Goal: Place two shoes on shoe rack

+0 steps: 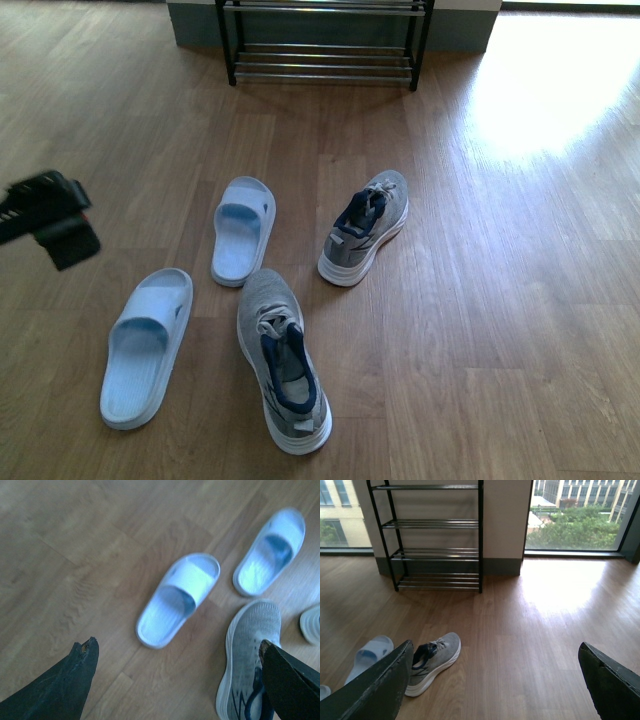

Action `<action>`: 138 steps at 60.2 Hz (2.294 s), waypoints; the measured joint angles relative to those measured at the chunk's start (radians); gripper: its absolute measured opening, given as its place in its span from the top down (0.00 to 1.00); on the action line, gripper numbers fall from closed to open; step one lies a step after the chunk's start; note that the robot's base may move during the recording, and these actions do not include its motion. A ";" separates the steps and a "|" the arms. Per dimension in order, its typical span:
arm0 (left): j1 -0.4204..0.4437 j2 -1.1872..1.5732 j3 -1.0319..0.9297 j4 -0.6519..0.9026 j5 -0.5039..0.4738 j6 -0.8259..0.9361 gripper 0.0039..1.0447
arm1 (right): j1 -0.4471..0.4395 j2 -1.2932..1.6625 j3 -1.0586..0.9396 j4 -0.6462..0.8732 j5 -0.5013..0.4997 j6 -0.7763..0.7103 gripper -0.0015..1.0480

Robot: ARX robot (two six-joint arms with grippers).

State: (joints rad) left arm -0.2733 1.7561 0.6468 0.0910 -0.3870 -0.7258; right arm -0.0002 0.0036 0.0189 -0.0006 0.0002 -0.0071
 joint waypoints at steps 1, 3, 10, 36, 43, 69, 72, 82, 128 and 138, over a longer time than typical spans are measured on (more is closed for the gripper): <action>0.002 0.040 0.017 0.013 0.020 0.012 0.09 | 0.000 0.000 0.000 0.000 0.000 0.000 0.09; 0.006 0.097 0.042 0.030 0.051 0.024 0.09 | 0.000 0.000 0.000 0.000 0.000 0.000 0.09; 0.013 0.286 0.142 0.082 0.180 0.055 0.09 | 0.000 0.000 0.000 0.000 0.000 0.000 0.09; -0.046 0.690 0.422 0.155 0.533 0.077 0.09 | 0.000 0.000 0.000 0.000 0.000 0.000 0.09; -0.072 0.753 0.484 0.126 0.575 0.077 0.09 | 0.000 0.000 0.000 0.000 0.000 0.000 0.09; -0.088 0.909 0.686 -0.025 0.616 0.084 0.09 | 0.000 0.000 0.000 0.000 0.000 0.000 0.09; -0.089 0.922 0.704 -0.037 0.626 0.092 0.09 | 0.000 0.000 0.000 0.000 0.000 0.000 0.09; -0.090 0.990 0.797 -0.132 0.642 0.127 0.09 | 0.000 0.000 0.000 0.000 0.000 0.000 0.09; -0.098 1.030 0.821 -0.135 0.454 0.213 0.99 | 0.000 0.000 0.000 0.000 0.000 0.000 0.09; -0.058 0.860 0.653 -0.084 0.299 0.266 0.99 | 0.000 0.000 0.000 0.000 0.000 0.000 0.09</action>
State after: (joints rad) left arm -0.3309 2.6160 1.2999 0.0071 -0.0875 -0.4599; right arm -0.0002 0.0040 0.0193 -0.0006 0.0002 -0.0071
